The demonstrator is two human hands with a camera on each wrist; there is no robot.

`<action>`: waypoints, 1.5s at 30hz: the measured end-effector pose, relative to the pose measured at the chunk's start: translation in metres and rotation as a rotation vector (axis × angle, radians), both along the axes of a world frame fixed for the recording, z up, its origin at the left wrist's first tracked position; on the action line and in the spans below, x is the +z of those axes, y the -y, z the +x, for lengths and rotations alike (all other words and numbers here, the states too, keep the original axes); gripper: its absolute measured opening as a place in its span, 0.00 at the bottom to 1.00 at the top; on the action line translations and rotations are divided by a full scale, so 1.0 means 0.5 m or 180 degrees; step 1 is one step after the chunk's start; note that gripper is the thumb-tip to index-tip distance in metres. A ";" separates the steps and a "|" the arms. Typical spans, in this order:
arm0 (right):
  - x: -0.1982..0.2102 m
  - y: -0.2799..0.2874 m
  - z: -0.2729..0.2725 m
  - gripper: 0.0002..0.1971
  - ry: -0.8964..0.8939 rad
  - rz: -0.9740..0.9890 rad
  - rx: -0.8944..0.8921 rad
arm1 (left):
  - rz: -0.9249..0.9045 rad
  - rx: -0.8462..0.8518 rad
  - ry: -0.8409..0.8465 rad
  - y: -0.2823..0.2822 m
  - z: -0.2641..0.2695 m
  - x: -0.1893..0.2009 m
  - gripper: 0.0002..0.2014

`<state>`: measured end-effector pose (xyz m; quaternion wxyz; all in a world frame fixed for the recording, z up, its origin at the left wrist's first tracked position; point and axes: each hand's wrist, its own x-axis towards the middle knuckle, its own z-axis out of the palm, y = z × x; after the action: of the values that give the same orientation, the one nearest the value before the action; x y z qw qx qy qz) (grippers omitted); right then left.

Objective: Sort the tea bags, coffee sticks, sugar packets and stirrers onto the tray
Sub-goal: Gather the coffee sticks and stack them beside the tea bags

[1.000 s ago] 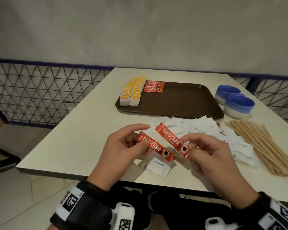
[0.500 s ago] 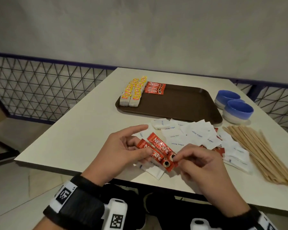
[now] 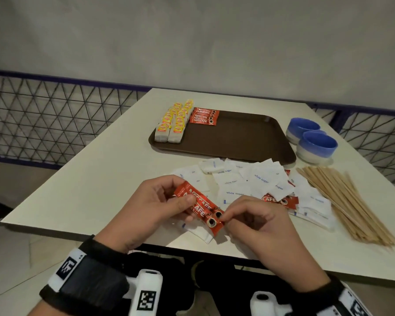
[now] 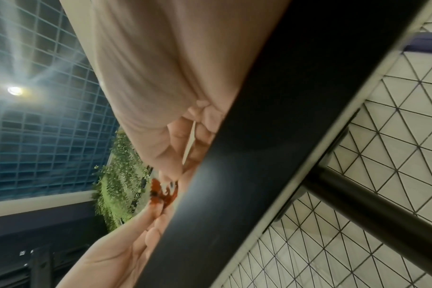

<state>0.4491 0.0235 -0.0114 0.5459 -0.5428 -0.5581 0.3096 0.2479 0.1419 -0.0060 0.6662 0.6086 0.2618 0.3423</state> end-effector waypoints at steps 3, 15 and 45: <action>0.007 0.010 0.019 0.14 -0.0592 0.0131 -0.0767 | 0.0034 0.0110 0.0098 -0.002 -0.001 -0.004 0.10; -0.009 0.029 0.130 0.09 0.2419 -0.0211 -0.2458 | -0.0150 0.0760 0.0587 -0.013 0.003 -0.016 0.19; 0.013 0.066 0.123 0.13 -0.0065 0.0760 -0.2487 | -0.0018 0.1165 0.0486 -0.004 0.001 -0.002 0.14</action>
<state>0.5104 -0.0093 -0.0049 0.6871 -0.6437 -0.3365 0.0174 0.2486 0.1439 -0.0072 0.6125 0.5213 0.3177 0.5021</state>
